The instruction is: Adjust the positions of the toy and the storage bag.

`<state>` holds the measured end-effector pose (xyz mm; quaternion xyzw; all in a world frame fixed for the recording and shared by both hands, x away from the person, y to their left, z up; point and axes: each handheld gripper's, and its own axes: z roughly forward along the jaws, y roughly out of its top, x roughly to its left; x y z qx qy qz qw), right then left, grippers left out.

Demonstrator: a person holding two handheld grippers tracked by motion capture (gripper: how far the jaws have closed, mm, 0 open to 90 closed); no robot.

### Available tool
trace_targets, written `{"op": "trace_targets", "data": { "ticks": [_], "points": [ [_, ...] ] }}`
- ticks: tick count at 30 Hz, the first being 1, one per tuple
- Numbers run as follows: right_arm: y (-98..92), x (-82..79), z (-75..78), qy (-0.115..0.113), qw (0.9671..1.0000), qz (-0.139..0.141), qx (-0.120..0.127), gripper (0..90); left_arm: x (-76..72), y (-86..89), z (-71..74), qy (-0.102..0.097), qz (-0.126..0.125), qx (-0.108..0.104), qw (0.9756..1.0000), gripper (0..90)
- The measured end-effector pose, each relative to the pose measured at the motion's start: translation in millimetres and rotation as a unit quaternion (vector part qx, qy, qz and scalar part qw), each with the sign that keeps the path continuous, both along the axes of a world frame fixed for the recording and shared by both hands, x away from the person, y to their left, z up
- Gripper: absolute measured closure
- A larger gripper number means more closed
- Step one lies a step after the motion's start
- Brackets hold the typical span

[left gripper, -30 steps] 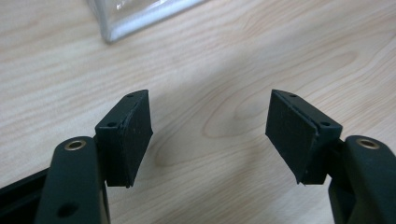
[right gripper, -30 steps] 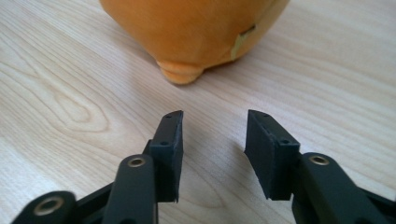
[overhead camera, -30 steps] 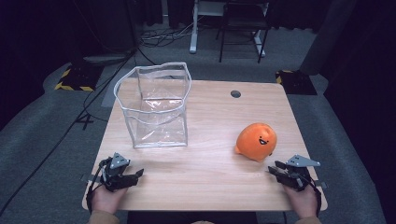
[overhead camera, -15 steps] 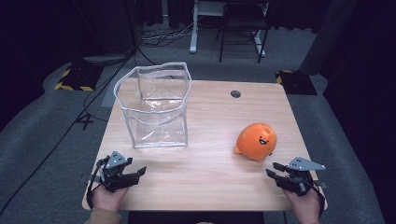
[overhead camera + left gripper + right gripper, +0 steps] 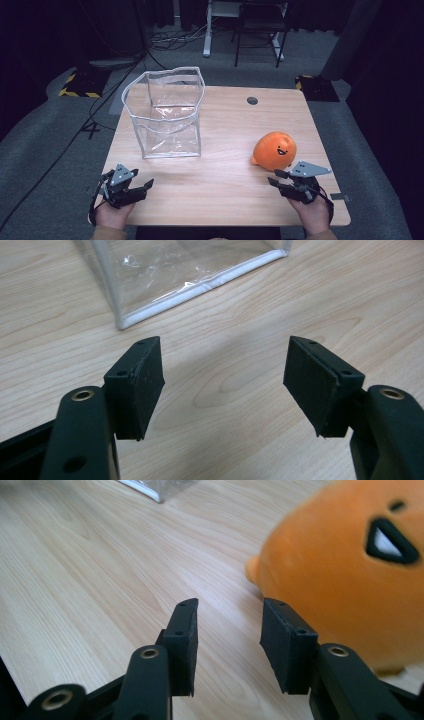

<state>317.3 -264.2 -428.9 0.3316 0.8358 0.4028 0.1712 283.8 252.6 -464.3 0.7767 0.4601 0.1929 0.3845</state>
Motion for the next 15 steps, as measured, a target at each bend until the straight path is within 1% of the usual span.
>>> {"op": "trace_targets", "data": {
  "ticks": [1, 2, 3, 5, 7, 10, 12, 15],
  "points": [
    [4.0, 2.6, 1.6, 0.000, 1.0000, 0.004, 0.001, 59.3, -2.4, 0.3, 0.3, 0.000, 0.003, 0.011, 0.9999, 32.0],
    [8.9, 6.1, 3.4, 0.000, 0.9999, 0.010, 0.002, 59.5, -3.6, -0.1, 0.2, 0.001, 0.004, 0.017, 0.9999, 31.9],
    [11.9, 8.4, 4.0, 0.001, 0.9999, 0.015, 0.003, 59.6, -5.0, -0.3, 0.4, 0.002, 0.002, 0.026, 0.9997, 31.9],
    [21.9, 14.4, 4.4, 0.005, 0.9996, 0.026, -0.002, 59.8, -8.3, -0.8, 1.0, 0.002, 0.001, 0.034, 0.9994, 31.9],
    [32.2, 19.9, 4.6, 0.006, 0.9992, 0.038, -0.008, 59.9, -12.4, 0.1, 2.1, 0.000, -0.002, 0.033, 0.9995, 31.9],
    [48.7, 28.5, 6.2, 0.007, 0.9985, 0.053, -0.008, 59.9, -18.1, 3.5, 3.5, -0.001, 0.000, 0.022, 0.9997, 32.0],
    [57.8, 33.1, 8.0, 0.007, 0.9981, 0.061, -0.007, 59.9, -22.2, 7.0, 3.9, -0.003, 0.002, 0.009, 0.9999, 32.0],
    [76.3, 43.0, 11.7, 0.007, 0.9970, 0.077, -0.006, 60.1, -26.6, 10.5, 3.4, -0.005, -0.002, 0.003, 1.0000, 32.0]
  ]
}}
